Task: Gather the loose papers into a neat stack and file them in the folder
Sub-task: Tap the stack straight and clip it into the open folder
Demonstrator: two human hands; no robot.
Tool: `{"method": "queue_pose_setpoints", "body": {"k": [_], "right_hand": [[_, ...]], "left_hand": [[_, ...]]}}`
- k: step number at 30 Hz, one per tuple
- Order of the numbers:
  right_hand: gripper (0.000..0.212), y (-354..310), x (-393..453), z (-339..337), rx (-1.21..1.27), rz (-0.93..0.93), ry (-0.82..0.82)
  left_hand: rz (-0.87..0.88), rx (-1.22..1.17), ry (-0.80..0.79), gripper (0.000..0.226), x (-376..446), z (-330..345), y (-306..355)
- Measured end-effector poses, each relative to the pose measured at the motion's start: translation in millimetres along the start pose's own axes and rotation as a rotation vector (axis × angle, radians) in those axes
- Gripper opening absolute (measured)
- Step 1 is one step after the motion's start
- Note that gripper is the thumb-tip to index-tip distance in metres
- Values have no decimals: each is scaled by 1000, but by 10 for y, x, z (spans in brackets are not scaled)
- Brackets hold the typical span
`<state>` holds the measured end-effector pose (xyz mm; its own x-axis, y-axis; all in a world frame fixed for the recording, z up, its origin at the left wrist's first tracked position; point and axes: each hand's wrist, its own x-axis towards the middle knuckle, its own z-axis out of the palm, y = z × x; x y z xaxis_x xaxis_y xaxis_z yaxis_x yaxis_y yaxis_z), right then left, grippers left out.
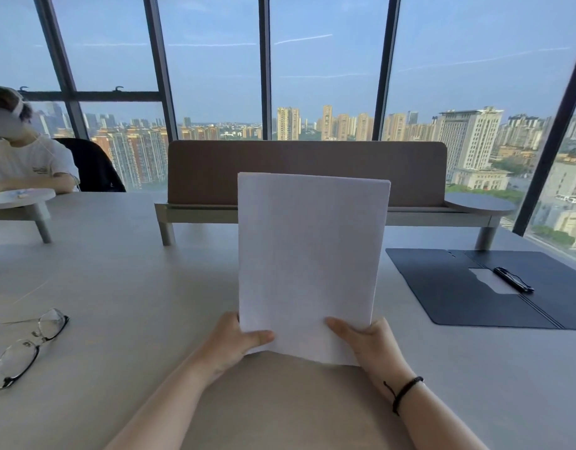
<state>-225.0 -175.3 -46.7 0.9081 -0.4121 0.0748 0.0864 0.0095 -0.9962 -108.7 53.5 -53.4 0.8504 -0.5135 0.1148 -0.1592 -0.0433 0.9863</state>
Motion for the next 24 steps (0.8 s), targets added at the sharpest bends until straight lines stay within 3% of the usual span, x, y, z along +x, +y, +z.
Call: {"method": "queue_pose_setpoints", "body": {"k": [2, 5, 7, 9, 14, 17, 19, 24], "right_hand": [[13, -18, 5, 9, 97, -9, 28], [14, -110, 0, 148, 319, 1, 50], [19, -149, -18, 339, 417, 33, 31], [26, -174, -72, 519, 483, 67, -9], [32, -227, -103, 444, 523, 56, -113], [19, -325, 12, 122, 637, 46, -62], [29, -376, 103, -121, 685, -3, -25], [28, -526, 212, -443, 444, -105, -64]], "left_hand": [[-75, -272, 35, 82, 30, 11, -2], [-137, -783, 93, 50, 35, 199, 93], [-148, -909, 55, 57, 5, 412, 181], [-120, -897, 10, 57, -48, 586, 299], [-7, -641, 145, 46, -19, 366, 477], [21, -468, 185, 43, -18, 53, 608], [46, -380, 201, 35, -7, -129, 692], [127, -234, 219, 29, 45, -398, 870]]}}
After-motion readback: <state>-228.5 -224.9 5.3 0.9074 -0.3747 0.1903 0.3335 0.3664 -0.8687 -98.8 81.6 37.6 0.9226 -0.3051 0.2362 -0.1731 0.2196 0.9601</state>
